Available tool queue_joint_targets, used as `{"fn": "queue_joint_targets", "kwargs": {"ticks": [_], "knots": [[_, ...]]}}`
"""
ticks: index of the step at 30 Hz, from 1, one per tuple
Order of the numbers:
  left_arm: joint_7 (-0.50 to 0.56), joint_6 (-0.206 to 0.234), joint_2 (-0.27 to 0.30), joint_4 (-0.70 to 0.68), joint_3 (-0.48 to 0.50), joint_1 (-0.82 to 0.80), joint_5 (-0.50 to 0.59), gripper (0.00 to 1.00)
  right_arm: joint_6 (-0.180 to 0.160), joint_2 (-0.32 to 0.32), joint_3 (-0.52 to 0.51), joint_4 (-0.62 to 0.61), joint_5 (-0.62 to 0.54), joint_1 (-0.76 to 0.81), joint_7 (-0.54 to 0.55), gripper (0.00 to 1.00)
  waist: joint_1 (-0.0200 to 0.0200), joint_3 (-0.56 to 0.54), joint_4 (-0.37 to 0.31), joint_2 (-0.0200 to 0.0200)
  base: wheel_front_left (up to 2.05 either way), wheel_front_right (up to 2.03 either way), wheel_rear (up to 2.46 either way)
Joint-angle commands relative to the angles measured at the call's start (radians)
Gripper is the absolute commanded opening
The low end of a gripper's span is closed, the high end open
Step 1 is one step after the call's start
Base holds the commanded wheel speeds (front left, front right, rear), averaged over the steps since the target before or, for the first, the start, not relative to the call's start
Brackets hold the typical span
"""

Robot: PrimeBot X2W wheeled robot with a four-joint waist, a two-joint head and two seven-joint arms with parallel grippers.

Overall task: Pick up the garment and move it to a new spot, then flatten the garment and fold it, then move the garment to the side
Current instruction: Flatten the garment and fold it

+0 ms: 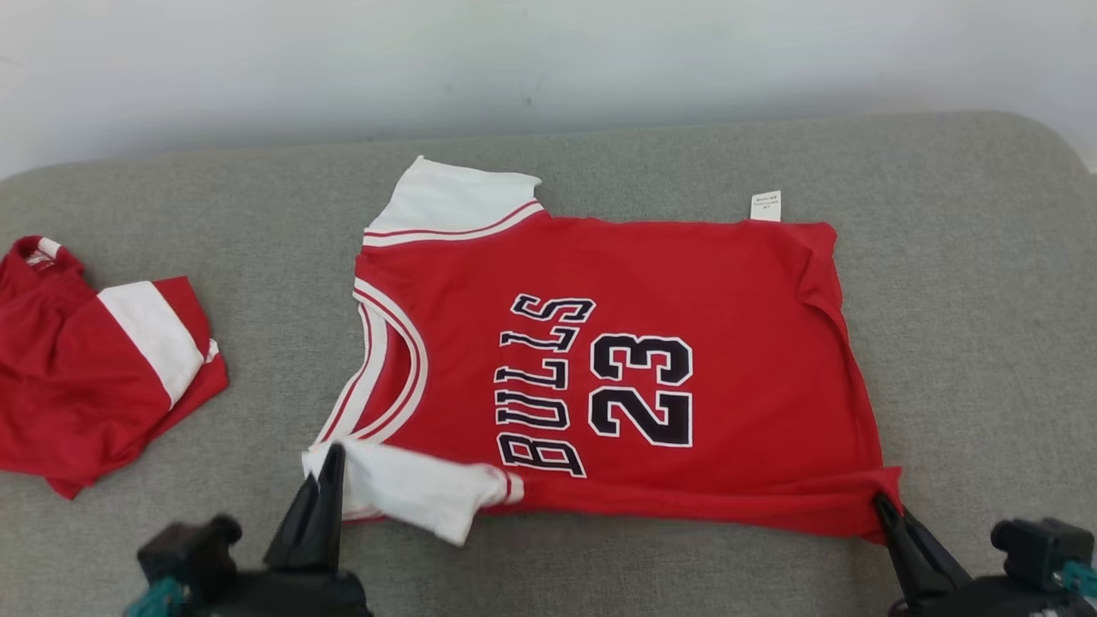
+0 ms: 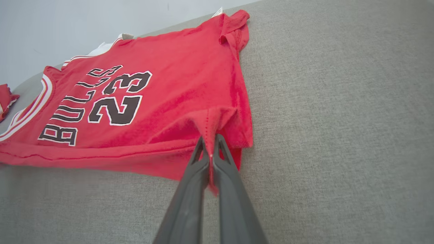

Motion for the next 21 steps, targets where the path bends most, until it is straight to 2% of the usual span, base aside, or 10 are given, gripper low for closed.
{"fn": "queue_joint_targets", "kwargs": {"ticks": [1, 12, 13, 14, 15, 21], "knots": [[0.005, -0.005, 0.006, 0.011, -0.001, -0.026, 0.007, 0.0, -0.003, -0.003, 0.004, 0.006, -0.006, -0.017, 0.002, 0.0, 0.0, 0.014, -0.012, 0.0, 0.0, 0.0, 0.0], [0.022, -0.049, 0.03, 0.251, -0.03, -0.279, 0.02, 0.0, -0.003, -0.006, 0.06, 0.176, -0.008, -0.235, -0.024, 0.0, 0.0, 0.057, -0.052, 0.0, 0.0, 0.0, 0.0], [0.018, -0.051, 0.03, 0.277, -0.034, -0.295, 0.024, 0.0, -0.003, -0.007, 0.067, 0.194, -0.012, -0.248, -0.032, 0.41, 0.0, 0.057, -0.052, 0.0, 0.0, 0.0, 0.0], [0.008, -0.05, 0.029, 0.299, -0.036, -0.311, 0.029, 0.42, -0.003, -0.005, 0.076, 0.21, -0.011, -0.258, -0.04, 1.0, 0.0, 0.056, -0.053, 0.0, 0.0, 0.0, 0.0], [0.002, -0.052, 0.029, 0.323, -0.042, -0.322, 0.033, 1.0, -0.003, -0.003, 0.083, 0.225, -0.009, -0.266, -0.048, 1.0, 0.0, 0.052, -0.052, 0.0, 0.0, 0.0, 0.0], [-0.045, -0.057, 0.02, 0.389, -0.03, -0.314, 0.036, 1.0, -0.003, -0.015, 0.086, 0.277, 0.009, -0.237, -0.112, 1.0, 0.0, 0.008, -0.042, 0.0, 0.0, 0.0, 0.0]]}}
